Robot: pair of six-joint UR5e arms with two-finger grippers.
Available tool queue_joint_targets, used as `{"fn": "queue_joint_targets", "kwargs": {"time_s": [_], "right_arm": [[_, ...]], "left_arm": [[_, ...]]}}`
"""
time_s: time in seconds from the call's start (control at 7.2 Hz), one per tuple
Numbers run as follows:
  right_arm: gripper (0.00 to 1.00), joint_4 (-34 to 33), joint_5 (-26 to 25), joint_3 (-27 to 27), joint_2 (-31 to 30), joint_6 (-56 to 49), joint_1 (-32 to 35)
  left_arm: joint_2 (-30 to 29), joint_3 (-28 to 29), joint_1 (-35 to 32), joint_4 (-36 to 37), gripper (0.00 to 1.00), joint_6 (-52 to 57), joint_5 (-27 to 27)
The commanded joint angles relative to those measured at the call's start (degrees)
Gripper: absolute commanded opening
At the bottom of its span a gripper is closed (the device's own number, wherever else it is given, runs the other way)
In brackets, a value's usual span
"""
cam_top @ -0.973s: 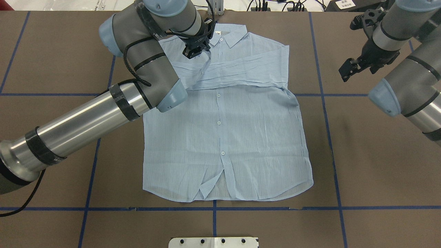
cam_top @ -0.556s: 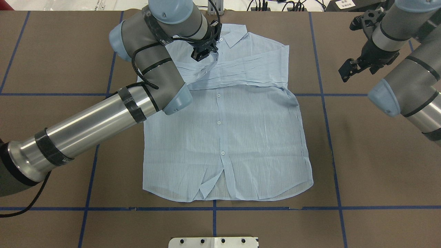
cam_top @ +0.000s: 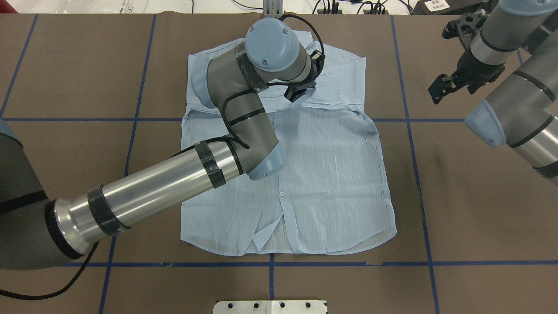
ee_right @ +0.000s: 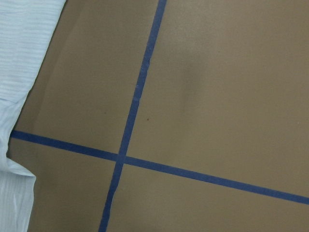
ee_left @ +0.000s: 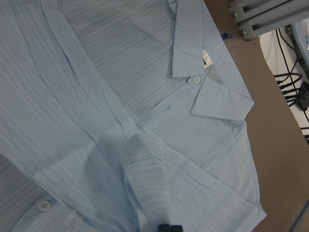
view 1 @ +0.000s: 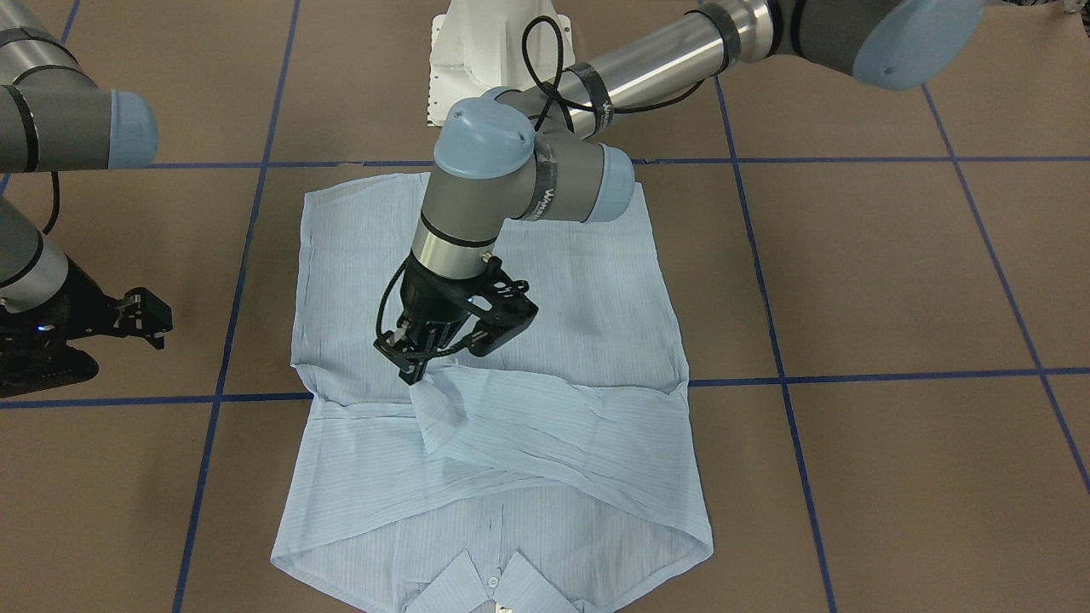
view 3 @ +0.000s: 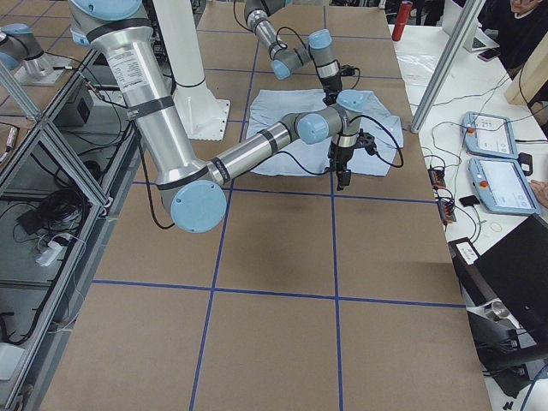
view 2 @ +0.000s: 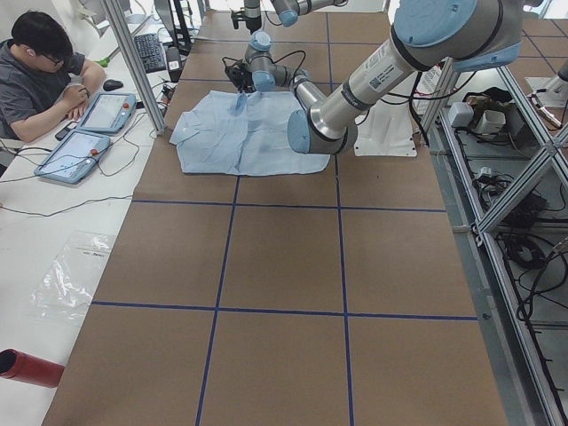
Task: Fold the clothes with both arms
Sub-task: 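Fold the held sleeve across the shirt front with the left gripper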
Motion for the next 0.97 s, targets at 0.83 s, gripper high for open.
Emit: {"fn": "queue_joint_targets", "kwargs": {"time_s": [0.83], "right_arm": [[1.00, 0.1, 1.0, 11.1, -2.4, 14.6, -4.4]], "left_arm": [[26.1, -31.3, -4.5, 10.1, 1.00, 23.0, -10.2]]}}
